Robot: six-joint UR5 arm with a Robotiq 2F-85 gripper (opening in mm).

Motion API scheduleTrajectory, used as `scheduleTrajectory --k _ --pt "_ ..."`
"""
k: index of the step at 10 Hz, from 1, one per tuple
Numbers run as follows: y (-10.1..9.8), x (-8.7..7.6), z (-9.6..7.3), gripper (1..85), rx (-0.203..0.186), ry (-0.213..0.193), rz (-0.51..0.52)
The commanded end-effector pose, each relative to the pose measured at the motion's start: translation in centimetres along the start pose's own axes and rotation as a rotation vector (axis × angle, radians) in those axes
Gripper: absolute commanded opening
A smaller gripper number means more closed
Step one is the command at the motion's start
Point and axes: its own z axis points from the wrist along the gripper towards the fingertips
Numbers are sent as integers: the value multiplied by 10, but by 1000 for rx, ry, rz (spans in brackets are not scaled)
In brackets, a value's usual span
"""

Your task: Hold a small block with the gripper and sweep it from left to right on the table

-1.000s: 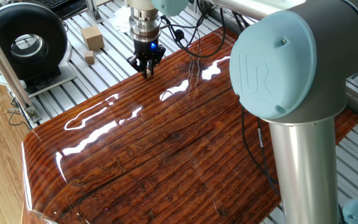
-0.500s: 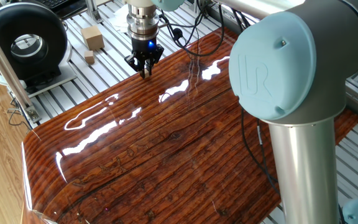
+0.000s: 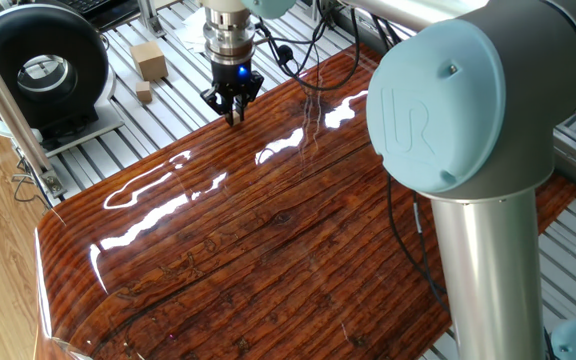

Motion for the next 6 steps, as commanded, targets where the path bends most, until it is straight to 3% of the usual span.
scheduleTrajectory --k 1,6 --pt "1 -4 3 10 -21 -18 4" --pt "2 -3 5 10 -25 -19 2"
